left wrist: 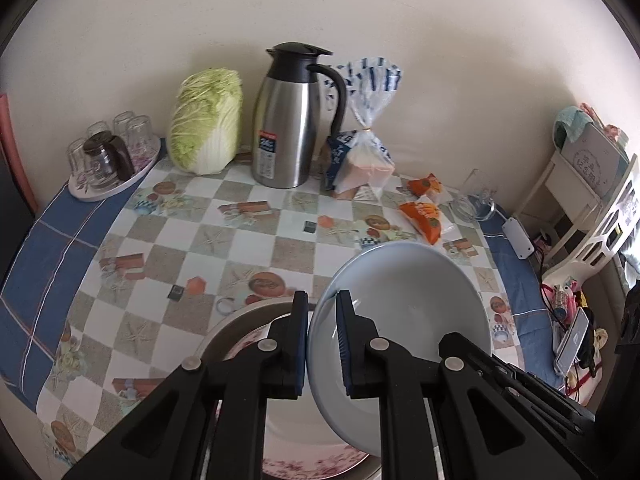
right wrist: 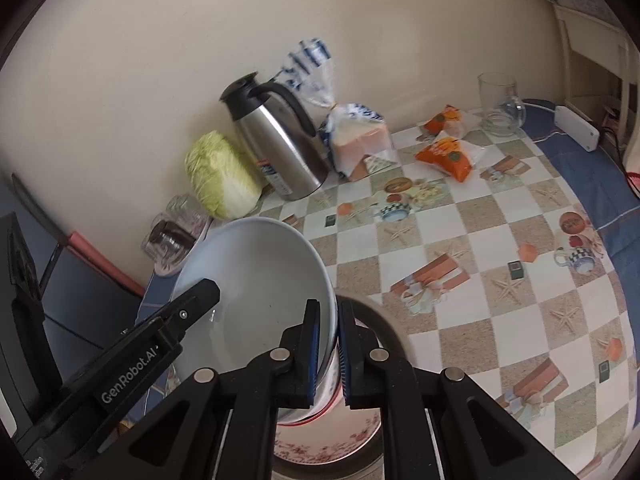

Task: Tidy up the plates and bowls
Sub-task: 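Lift and carry the round white bowl with both tools over the stack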

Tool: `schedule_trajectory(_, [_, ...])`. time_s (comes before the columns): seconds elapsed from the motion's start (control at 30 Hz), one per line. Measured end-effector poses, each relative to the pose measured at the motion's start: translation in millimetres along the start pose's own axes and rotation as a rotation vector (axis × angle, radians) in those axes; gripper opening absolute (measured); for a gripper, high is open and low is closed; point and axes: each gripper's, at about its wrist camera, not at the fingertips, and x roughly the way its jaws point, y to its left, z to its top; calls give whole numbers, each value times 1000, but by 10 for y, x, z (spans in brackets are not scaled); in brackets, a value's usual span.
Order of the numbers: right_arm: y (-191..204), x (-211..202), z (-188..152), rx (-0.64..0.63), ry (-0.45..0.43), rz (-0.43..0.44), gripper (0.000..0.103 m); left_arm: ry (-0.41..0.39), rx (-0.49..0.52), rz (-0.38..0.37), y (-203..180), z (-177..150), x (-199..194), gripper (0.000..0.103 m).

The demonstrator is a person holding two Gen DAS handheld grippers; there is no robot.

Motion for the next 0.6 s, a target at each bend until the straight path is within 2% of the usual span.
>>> schedule_trajectory(0.2, [124, 128, -121, -34, 47, 1, 10, 49, -38, -7, 199, -125, 78, 14])
schedule_trajectory(0.5, [93, 391, -213, -49, 137, -42, 12, 132, -43, 10, 278, -213, 283, 14])
schedule_trajectory(0.6, [94, 421, -219, -53, 142, -52, 12, 142, -49, 2, 294, -216, 301, 14])
